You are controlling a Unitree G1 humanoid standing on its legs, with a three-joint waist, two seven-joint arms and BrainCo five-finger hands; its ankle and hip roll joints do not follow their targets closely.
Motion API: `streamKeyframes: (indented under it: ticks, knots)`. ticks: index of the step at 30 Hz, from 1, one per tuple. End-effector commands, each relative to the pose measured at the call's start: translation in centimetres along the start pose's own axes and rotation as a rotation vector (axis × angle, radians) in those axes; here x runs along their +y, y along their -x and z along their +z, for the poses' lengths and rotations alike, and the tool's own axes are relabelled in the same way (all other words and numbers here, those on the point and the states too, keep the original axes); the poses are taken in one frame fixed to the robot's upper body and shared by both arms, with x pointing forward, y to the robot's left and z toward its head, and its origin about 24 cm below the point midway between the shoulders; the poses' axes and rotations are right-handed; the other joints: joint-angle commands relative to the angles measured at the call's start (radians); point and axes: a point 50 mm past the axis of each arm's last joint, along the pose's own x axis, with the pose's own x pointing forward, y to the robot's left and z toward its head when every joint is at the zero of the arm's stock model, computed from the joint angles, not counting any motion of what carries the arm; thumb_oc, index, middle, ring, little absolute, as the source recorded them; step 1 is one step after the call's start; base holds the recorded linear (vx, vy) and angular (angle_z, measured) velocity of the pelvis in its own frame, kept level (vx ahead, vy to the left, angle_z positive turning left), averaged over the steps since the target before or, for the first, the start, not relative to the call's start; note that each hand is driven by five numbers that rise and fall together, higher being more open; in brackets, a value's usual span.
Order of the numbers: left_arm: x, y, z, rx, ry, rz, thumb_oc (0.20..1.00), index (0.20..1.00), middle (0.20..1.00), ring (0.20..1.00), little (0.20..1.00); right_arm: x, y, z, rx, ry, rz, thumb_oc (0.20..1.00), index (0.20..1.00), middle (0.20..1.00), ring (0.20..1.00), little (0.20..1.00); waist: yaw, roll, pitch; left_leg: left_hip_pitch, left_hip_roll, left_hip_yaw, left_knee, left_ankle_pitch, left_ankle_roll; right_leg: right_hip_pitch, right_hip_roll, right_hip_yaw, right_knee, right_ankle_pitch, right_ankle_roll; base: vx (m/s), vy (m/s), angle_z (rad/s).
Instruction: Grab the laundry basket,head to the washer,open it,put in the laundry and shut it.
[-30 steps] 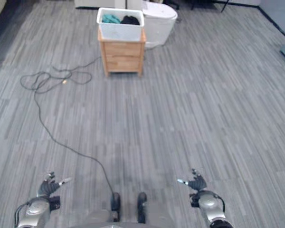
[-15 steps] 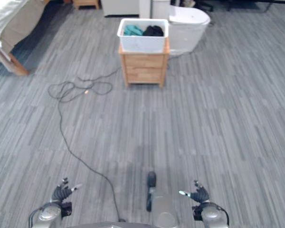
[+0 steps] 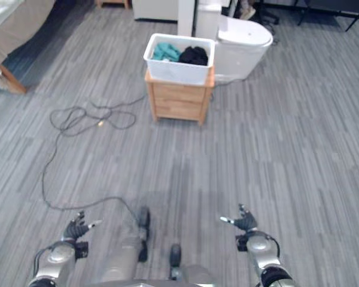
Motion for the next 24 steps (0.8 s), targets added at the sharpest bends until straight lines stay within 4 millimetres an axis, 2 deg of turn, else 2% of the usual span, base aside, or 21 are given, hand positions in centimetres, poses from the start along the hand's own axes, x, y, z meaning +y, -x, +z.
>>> streamKeyframes:
  ticks: [1,3,5,7,9,10,12,15,16,19,24]
  knots:
    - [1.0,0.2,0.3,-0.028,-0.01,0.032,1.0,1.0,1.0,1.0,1.0,-0.9,0.4,-0.4,-0.01,-0.026,-0.038,1.0,1.0,1.0,1.0,1.0,0.015,-0.013,-0.028,0.109,0.002,0.052,-0.042,0.075,-0.003,-0.044,-0.055,0.017,0.137,-0.092,0.169,0.39,0.191,-0.58]
    - [1.6,0.5,-0.6,0.004,-0.016,0.05,1.0,1.0,1.0,1.0,1.0,-0.4,0.5,-0.7,0.0,-0.022,-0.02,1.0,1.0,1.0,1.0,1.0,0.022,-0.017,-0.051,0.136,0.002,0.054,-0.03,0.069,0.011,-0.017,-0.066,0.037,0.146,-0.107,0.179,0.37,0.223,-0.49]
    - [1.9,0.5,-1.0,0.021,-0.027,0.061,1.0,1.0,1.0,1.0,1.0,0.0,0.4,-0.6,0.0,-0.028,-0.011,1.0,1.0,1.0,1.0,1.0,0.03,-0.038,-0.064,0.128,-0.007,0.051,0.049,0.038,0.021,0.003,-0.091,0.055,0.151,-0.099,0.197,0.35,0.223,-0.74]
    - [2.5,0.6,-1.2,0.037,-0.037,0.073,1.0,1.0,1.0,1.0,1.0,0.6,0.3,-0.3,-0.011,-0.029,0.01,1.0,1.0,1.0,1.0,1.0,0.037,-0.057,-0.076,0.149,-0.015,0.066,0.063,0.001,0.043,-0.012,-0.119,0.07,0.216,-0.063,0.224,0.3,0.206,-0.63]
    - [3.1,0.3,-0.4,0.015,-0.058,0.089,1.0,1.0,1.0,1.0,1.0,1.3,0.2,0.9,-0.057,-0.044,0.033,1.0,1.0,1.0,1.0,1.0,0.021,-0.063,-0.066,0.187,-0.032,0.076,0.068,-0.042,0.072,-0.1,-0.138,0.067,0.386,0.014,0.264,0.25,0.204,-0.66]
    - [3.1,0.3,-0.3,0.015,-0.058,0.089,1.0,1.0,1.0,1.0,1.0,1.3,0.2,1.0,-0.057,-0.044,0.033,1.0,1.0,1.0,1.0,1.0,0.022,-0.062,-0.068,0.184,-0.029,0.076,0.068,-0.041,0.072,-0.103,-0.136,0.068,0.384,0.016,0.263,0.2,0.159,-0.3]
    - [3.2,0.2,0.1,0.0,-0.066,0.09,1.0,1.0,1.0,1.0,1.0,1.5,0.0,1.5,-0.075,-0.036,0.048,1.0,1.0,1.0,1.0,1.0,0.007,-0.051,-0.055,0.239,-0.04,0.084,0.056,-0.072,0.085,-0.175,-0.156,0.034,0.409,0.047,0.261,0.19,0.132,0.15]
    - [3.1,0.2,0.1,0.001,-0.052,0.089,1.0,1.0,1.0,1.0,1.0,1.6,-0.1,1.7,-0.076,-0.021,0.053,1.0,1.0,1.0,1.0,1.0,-0.007,-0.027,-0.045,0.303,-0.047,0.082,0.029,-0.105,0.089,-0.248,-0.174,-0.032,0.355,0.04,0.245,0.27,0.111,-0.02]
    - [3.1,0.2,0.0,0.002,-0.051,0.089,1.0,1.0,1.0,1.0,1.0,1.5,-0.1,1.7,-0.076,-0.021,0.053,1.0,1.0,1.0,1.0,1.0,-0.009,-0.027,-0.042,0.307,-0.048,0.079,0.029,-0.106,0.088,-0.245,-0.175,-0.035,0.357,0.037,0.246,0.29,0.074,0.07]
    - [2.6,0.2,-0.6,0.027,-0.043,0.079,1.0,1.0,1.0,1.0,1.0,1.6,-0.1,2.0,-0.088,-0.022,0.057,1.0,1.0,1.0,1.0,1.0,-0.034,-0.016,-0.016,0.373,-0.058,0.076,0.023,-0.152,0.087,-0.321,-0.219,-0.1,0.233,0.062,0.251,0.32,0.024,0.1]
    - [2.0,0.2,-0.9,0.036,-0.017,0.074,1.0,1.0,1.0,1.0,1.0,1.5,0.1,1.7,-0.077,-0.016,0.058,1.0,1.0,1.0,1.0,1.0,-0.064,-0.013,-0.003,0.458,-0.073,0.034,0.028,-0.218,0.073,-0.393,-0.248,-0.109,0.113,0.131,0.281,0.36,-0.06,0.21]
